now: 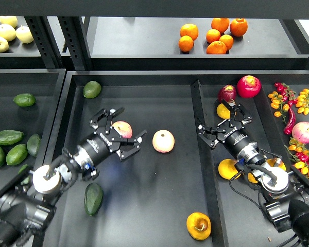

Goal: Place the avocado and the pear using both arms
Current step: 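Move the left gripper away from the pink apple toward the avocado, then lower the open left gripper over the dark green avocado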

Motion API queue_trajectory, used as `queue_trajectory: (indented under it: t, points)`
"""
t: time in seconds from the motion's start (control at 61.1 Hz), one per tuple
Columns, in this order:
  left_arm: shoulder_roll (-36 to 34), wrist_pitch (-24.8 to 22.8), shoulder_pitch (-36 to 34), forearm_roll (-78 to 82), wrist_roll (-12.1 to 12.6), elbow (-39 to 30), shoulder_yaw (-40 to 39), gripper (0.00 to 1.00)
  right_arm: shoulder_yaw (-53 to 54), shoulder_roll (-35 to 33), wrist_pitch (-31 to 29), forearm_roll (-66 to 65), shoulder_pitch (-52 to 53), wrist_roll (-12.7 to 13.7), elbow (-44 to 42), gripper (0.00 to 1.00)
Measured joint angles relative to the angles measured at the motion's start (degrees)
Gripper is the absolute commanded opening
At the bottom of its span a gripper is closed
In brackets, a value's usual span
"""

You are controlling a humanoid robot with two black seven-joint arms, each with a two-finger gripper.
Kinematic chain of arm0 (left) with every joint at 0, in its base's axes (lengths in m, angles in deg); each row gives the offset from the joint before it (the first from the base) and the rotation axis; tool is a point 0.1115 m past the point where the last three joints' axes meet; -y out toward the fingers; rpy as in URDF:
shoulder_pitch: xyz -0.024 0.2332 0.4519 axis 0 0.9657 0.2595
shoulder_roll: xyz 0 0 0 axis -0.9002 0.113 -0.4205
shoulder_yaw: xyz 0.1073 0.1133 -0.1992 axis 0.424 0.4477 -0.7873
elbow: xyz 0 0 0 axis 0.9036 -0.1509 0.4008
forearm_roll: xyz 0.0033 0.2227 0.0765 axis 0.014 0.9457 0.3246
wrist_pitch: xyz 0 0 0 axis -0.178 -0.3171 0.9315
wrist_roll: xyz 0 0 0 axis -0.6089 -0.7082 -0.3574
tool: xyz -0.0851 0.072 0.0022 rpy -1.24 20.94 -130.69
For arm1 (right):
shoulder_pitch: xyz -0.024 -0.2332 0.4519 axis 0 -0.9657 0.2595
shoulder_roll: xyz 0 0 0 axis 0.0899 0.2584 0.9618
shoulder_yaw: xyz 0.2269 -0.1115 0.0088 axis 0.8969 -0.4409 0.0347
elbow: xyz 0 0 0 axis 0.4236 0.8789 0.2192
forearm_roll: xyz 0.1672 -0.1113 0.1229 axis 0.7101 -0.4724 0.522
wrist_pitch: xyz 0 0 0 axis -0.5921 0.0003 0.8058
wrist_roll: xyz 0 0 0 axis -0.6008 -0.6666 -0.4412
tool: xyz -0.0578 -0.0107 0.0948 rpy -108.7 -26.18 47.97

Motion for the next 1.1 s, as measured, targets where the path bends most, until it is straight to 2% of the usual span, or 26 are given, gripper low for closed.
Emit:
queue_trajectory:
  t: [0.147,0.344,0.638,0.769,1.096]
  points:
    - [-5.8,0.0,-5.2,3.7,0.0,0.1,9.4,0.99,0.0,0.0,0.0,0.0,0.0,0.0,0.0,0.99]
    - [-8.7,0.0,-8.3,11.0,0.0,0.5,16.9,0.99,0.0,0.0,0.0,0.0,0.0,0.0,0.0,0.99]
    - [-13.9,0.0,-16.3,16.0,0.0,0.1,33.0,0.99,0.0,0.0,0.0,0.0,-0.2,-0.1,0.0,0.99]
    - [-14.8,0.0,-17.9,24.0,0.0,-0.3,36.1,0.99,0.0,0.0,0.0,-0.1,-0.2,-0.1,0.0,0.99]
    - [-14.8,0.0,-17.3,41.0,0.0,-4.1,36.5,0.98,0.0,0.0,0.0,-0.3,-0.3,-0.1,0.0,0.99]
